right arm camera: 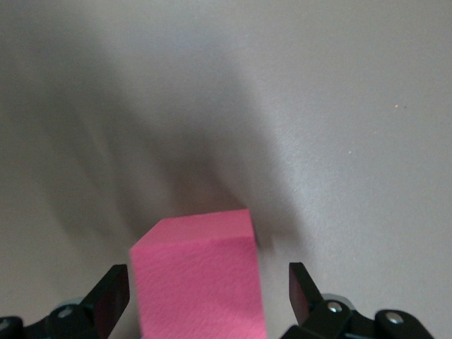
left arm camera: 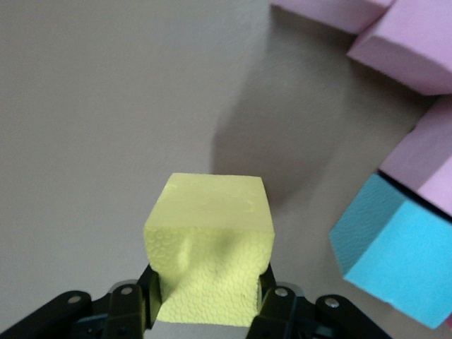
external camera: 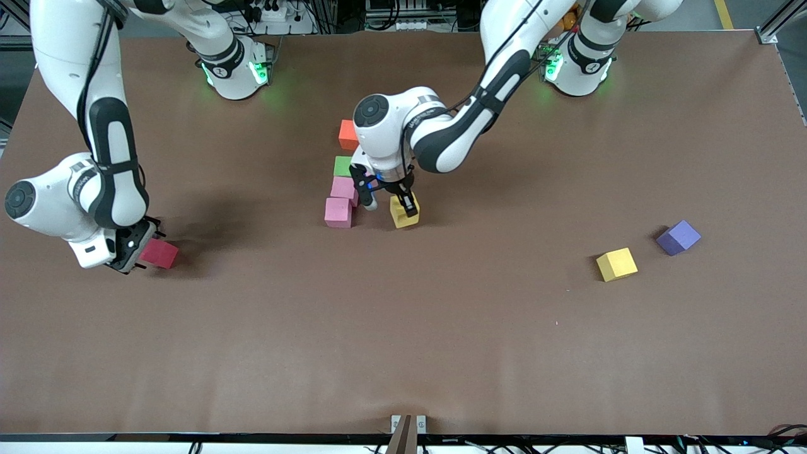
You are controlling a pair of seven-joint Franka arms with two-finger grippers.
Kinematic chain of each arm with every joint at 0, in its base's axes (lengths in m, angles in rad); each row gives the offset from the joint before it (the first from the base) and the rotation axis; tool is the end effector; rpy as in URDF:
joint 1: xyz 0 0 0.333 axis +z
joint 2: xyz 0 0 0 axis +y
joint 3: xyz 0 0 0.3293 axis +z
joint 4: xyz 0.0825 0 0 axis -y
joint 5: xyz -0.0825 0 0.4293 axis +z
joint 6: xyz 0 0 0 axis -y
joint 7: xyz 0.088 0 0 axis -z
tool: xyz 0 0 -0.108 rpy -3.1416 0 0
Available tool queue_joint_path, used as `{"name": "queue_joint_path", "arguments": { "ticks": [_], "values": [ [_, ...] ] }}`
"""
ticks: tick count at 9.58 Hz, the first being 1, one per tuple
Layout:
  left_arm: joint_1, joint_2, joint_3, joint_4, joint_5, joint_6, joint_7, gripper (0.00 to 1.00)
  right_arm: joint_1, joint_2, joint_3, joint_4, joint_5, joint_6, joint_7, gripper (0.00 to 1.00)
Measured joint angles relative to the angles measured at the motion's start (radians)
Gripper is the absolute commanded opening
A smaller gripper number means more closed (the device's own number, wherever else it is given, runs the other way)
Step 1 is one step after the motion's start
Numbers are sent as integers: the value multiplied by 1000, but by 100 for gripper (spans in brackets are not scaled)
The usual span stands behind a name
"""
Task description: Form number 2 with 11 blocks
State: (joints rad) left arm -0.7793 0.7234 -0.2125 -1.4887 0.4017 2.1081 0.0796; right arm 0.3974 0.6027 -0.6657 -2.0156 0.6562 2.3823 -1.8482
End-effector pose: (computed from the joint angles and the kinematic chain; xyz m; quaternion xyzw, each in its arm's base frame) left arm 0.4476 -0.6055 0.2279 -0.8075 0.5805 -0.0065 0.1044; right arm 0.6051 -0.1607 0.1761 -0.8369 -0.5461 -0.0211 0.0322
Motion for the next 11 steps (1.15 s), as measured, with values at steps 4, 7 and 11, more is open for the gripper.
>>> {"name": "queue_joint_path", "arguments": {
  "ticks": [4, 7, 11],
  "values": [
    [-68, 10, 71, 33, -56, 0, 150, 0, 0, 38, 0, 28, 24, 1, -10, 94],
    [-92, 37, 97, 71, -130, 0, 191, 0, 0, 38, 0, 28, 25, 1, -12, 58],
    [-111, 68, 127, 114, -183, 0, 211, 0, 0, 38, 0, 30, 25, -1, -13, 40]
  ]
}}
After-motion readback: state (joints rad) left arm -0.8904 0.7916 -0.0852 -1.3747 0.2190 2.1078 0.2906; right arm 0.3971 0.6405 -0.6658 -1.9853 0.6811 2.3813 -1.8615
